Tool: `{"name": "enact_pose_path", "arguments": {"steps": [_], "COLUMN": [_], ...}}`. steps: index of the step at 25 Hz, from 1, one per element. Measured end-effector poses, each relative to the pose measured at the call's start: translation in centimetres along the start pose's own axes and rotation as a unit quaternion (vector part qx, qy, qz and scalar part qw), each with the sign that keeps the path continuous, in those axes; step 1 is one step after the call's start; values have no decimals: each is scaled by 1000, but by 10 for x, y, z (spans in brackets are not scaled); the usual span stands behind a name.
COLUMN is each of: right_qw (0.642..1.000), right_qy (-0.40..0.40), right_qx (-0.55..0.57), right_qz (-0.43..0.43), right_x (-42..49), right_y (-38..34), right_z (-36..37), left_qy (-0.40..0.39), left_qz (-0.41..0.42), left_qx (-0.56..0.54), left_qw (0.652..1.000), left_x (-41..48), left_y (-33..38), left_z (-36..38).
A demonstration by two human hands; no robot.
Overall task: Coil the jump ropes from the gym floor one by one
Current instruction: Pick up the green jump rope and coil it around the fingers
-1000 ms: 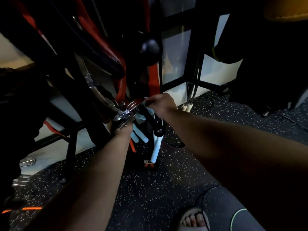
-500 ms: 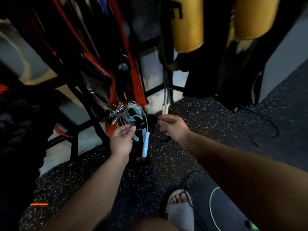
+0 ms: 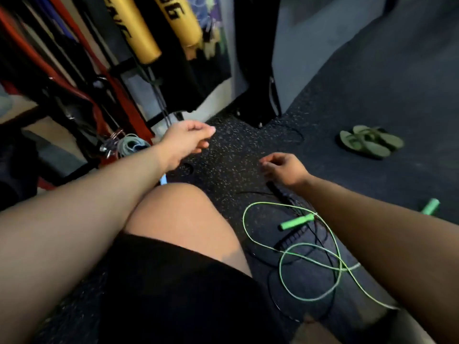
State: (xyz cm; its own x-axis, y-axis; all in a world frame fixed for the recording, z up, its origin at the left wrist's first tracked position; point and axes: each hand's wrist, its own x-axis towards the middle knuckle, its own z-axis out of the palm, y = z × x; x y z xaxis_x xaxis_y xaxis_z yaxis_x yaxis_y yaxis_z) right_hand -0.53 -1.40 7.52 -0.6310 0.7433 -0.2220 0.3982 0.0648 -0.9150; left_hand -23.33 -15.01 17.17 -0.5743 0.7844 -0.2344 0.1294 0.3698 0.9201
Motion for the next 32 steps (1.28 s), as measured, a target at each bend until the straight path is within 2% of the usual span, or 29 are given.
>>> {"name": "enact_pose_path", "arguments": {"steps": [5, 8, 10, 15, 18, 24, 28, 30, 32], "right_qw": [999, 996, 993, 986, 983, 976, 963, 956, 950], "right_qy": [37, 63, 77, 93, 79, 68, 42, 17, -14], "right_qx": [-5, -13, -17, -47, -65, -79, -115, -147, -166], "right_qz": [39, 54, 82, 131, 153, 193, 242, 255, 264], "right_x": [-65, -91, -104, -117, -114, -92, -65, -50, -39], "right_y": [42, 69, 90, 128, 148, 211, 259, 282, 303], "right_z": [-63, -86, -95, -105, -108, -120, -126, -125, -119], "left_qy": [-133, -202, -224, -241, -265, -323, -341, -349, -353], "left_qz": [47, 67, 69, 104, 117, 55, 13, -13, -14], "left_qx": [199, 337, 382, 391, 392, 349, 360, 376, 426], "left_qw": [970, 917, 894, 882, 873, 878, 868, 858, 833], "left_x": [-5, -4, 1, 9, 11, 25, 49, 62, 71], "left_y": [32, 26, 29, 48, 31, -56, -124, -158, -188], "left_z": [49, 67, 80, 141, 199, 302, 356, 377, 394]}}
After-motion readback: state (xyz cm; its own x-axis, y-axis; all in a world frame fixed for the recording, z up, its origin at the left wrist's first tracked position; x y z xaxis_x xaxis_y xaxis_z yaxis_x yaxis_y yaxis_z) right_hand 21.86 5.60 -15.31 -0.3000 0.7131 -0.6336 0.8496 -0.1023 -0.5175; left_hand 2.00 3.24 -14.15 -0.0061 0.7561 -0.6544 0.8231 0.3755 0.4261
